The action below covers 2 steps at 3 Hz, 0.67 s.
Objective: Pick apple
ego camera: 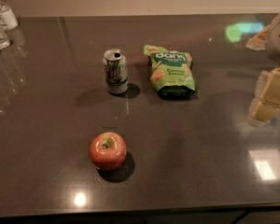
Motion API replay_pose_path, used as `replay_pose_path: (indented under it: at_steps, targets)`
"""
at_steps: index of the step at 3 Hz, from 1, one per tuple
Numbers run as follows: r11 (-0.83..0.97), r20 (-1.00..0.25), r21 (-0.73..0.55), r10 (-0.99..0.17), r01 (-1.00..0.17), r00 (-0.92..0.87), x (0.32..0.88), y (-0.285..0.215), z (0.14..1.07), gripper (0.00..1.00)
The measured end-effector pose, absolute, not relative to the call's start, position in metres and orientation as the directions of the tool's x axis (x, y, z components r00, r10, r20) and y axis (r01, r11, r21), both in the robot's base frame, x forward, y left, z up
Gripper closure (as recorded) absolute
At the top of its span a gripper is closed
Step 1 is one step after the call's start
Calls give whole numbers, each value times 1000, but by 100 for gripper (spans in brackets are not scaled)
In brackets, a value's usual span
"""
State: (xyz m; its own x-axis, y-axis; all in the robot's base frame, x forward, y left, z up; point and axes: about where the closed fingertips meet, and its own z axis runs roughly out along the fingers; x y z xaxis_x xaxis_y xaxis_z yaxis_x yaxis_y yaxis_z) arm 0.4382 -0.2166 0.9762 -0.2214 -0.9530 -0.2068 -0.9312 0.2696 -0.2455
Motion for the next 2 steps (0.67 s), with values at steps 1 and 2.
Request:
replay_pose_path:
  at_steps: [1, 2]
  targets:
    - [269, -209, -248, -953, -931, -219, 438, -216, 977, 0]
    - [224, -237, -237, -957, -945, -167, 438, -200, 977, 0]
